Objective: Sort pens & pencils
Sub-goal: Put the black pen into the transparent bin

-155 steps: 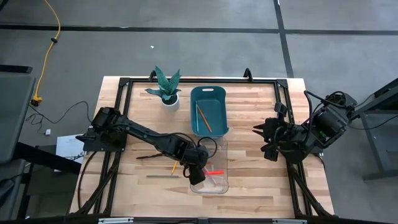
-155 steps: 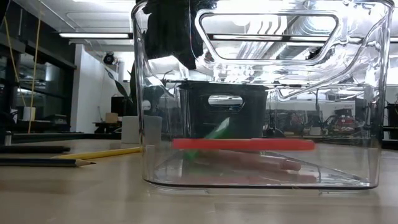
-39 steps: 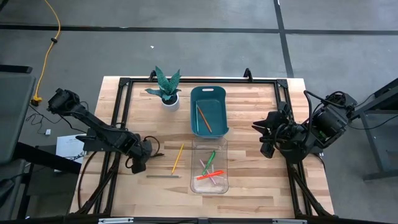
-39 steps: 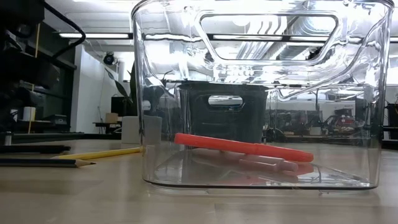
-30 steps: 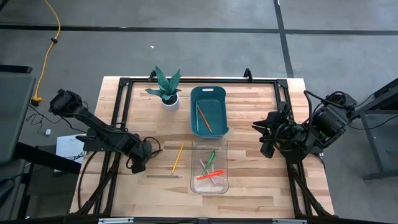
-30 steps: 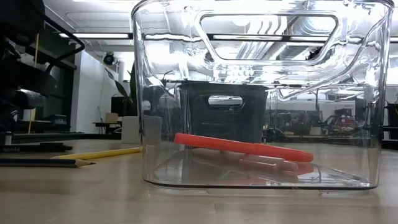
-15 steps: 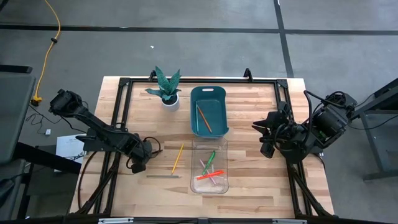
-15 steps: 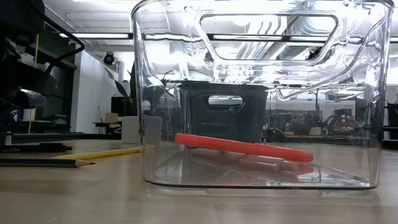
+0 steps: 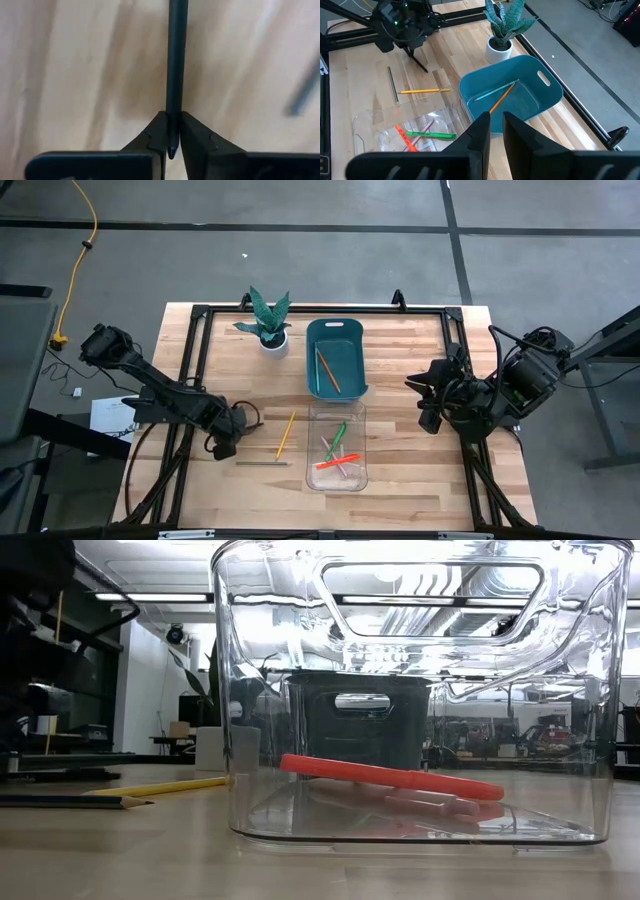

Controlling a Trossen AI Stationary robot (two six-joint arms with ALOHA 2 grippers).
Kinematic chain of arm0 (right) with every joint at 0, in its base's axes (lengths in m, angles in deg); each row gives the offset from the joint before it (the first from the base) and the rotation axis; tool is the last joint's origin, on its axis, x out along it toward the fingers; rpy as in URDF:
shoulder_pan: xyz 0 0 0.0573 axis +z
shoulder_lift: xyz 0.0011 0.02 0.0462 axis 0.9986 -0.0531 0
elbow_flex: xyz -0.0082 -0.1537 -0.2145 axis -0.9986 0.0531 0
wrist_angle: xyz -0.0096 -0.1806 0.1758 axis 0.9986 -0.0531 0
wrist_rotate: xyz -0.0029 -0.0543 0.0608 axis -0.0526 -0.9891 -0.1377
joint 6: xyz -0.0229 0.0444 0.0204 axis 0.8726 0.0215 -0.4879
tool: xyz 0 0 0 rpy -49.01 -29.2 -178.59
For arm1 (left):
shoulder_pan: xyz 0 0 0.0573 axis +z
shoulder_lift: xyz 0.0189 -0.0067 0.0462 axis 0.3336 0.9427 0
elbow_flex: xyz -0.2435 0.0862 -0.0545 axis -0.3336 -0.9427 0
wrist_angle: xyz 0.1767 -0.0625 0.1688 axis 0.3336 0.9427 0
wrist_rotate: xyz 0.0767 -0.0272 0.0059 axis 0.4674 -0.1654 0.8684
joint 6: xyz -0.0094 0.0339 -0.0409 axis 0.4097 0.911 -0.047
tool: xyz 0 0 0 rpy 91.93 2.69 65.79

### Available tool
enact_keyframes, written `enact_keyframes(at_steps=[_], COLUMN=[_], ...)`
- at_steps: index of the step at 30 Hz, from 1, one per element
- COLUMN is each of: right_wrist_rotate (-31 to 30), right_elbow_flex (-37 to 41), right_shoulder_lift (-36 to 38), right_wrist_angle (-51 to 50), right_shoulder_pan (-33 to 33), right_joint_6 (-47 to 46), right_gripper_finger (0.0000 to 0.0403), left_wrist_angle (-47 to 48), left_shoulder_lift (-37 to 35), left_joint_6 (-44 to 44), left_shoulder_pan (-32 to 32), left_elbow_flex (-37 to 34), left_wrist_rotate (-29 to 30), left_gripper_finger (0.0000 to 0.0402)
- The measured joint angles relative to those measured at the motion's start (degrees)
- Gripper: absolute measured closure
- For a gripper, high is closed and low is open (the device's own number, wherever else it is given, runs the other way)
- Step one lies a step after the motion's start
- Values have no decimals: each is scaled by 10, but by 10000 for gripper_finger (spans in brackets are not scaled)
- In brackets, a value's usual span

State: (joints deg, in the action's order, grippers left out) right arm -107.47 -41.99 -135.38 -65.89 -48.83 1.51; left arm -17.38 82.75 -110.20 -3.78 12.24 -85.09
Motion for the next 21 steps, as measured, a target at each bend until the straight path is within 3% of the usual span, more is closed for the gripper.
enact_keyframes(at_steps=[13,21], right_wrist_rotate=[0,0], right_elbow_flex=[0,0], right_shoulder_lift=[0,0], right_wrist_angle=[0,0], right_shoulder_pan=[0,0], right_joint_6=[6,10], right_gripper_finger=[362,362], left_wrist_angle=[-40,-47], left_shoulder_lift=[-1,-1], left_joint_6=[3,23], left_shoulder_pan=[0,0], left_elbow_flex=[33,92], left_wrist_rotate=[21,39], left_gripper_finger=[376,372])
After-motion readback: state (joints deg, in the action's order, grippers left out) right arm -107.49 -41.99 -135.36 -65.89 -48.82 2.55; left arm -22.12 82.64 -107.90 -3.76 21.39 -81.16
